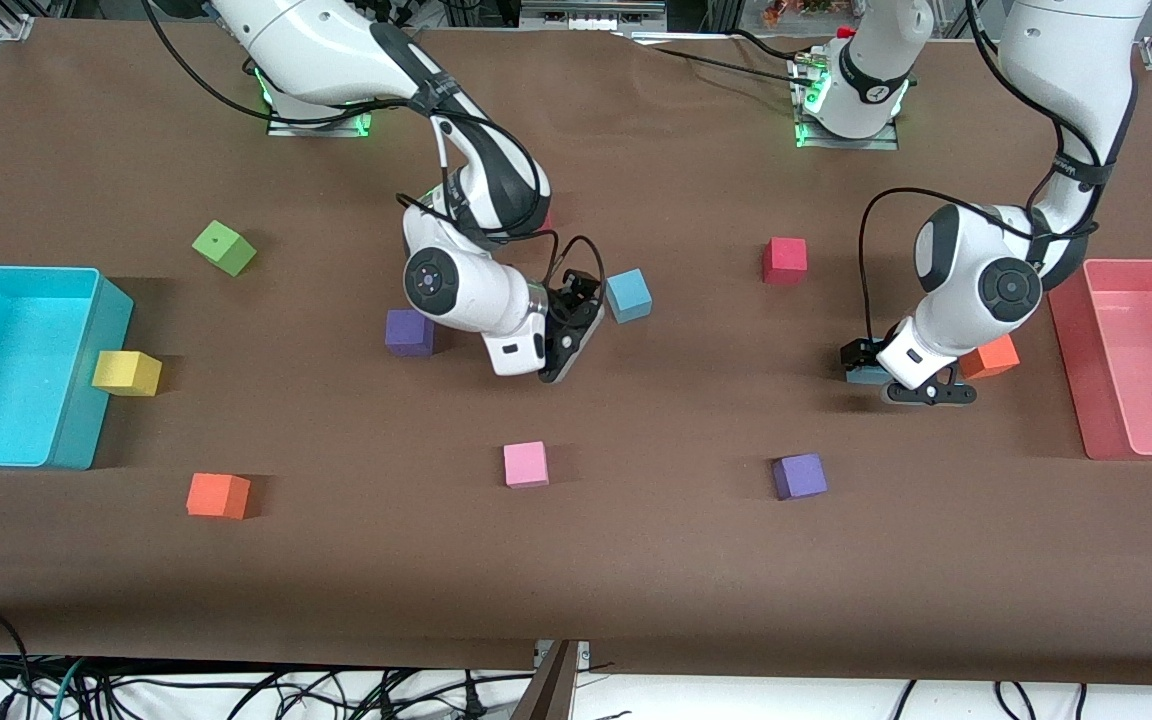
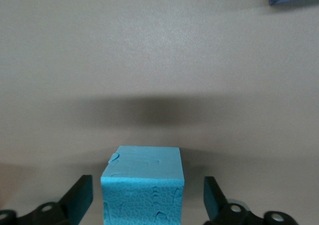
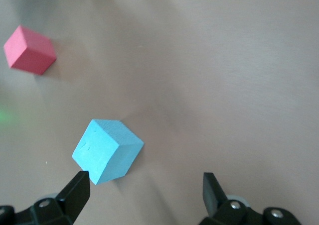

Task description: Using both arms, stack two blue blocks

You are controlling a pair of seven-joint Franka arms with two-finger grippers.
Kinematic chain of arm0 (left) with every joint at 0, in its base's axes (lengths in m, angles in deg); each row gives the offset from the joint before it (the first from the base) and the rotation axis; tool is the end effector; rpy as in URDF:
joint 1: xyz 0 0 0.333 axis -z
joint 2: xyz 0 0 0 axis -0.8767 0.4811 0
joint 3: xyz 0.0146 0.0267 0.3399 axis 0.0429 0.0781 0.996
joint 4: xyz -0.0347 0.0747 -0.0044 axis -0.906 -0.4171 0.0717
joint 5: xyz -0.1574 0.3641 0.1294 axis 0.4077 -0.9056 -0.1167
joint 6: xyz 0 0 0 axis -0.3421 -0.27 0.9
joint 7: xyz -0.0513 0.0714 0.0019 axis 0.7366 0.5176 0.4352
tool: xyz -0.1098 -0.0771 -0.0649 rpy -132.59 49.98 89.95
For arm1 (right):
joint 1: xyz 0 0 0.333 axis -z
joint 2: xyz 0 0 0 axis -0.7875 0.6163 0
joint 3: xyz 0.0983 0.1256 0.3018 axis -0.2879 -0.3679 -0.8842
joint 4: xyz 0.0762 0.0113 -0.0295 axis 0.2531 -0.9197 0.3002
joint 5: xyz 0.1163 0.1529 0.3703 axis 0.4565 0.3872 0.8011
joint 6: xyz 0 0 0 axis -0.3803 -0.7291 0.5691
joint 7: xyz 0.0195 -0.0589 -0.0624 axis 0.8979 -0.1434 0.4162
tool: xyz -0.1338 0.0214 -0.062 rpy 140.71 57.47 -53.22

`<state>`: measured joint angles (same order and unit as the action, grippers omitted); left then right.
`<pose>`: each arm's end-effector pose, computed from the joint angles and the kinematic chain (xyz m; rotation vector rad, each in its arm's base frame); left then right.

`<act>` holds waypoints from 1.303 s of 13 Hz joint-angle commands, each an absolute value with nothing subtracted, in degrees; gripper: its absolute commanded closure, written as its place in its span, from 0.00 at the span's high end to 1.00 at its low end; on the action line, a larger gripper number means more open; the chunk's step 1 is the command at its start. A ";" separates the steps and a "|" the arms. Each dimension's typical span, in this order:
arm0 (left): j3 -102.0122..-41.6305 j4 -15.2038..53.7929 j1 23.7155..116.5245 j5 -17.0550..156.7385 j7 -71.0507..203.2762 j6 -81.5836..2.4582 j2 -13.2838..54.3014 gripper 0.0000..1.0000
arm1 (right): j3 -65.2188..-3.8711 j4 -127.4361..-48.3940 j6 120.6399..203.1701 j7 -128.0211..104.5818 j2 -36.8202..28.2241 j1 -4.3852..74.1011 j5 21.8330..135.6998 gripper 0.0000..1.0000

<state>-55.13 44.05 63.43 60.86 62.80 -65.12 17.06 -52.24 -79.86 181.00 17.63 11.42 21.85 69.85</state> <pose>0.5760 -0.0380 0.1677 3.1336 -0.0134 -0.1103 0.5546 0.5068 0.2202 -2.3498 -1.2106 -0.0575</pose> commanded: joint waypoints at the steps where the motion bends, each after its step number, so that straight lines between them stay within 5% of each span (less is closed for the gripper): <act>1: -54.81 44.03 63.97 61.29 61.86 -66.45 17.56 0.53 | -53.79 -84.96 184.79 26.27 9.23 22.60 71.80 1.00; 2: -54.81 43.95 63.97 60.85 61.51 -66.02 17.22 0.27 | -53.79 -84.78 184.63 30.84 10.02 22.69 74.85 1.00; 4: -54.81 43.95 63.97 60.85 59.41 -62.87 14.33 0.02 | -53.79 -84.96 184.28 43.48 10.21 22.95 79.69 1.00; 8: -54.90 43.16 68.79 60.76 63.15 -50.47 3.17 0.00 | -54.76 -88.81 182.52 60.19 9.33 24.01 93.47 1.00; 17: -61.65 37.45 72.75 60.85 82.65 -39.39 -2.13 0.00 | -54.67 -95.50 175.05 96.78 10.03 28.05 111.43 1.00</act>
<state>-59.33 39.62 71.61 60.88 76.75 -42.14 -1.39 -53.68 -93.03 176.18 90.93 11.39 26.32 108.05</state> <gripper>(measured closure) 0.493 0.000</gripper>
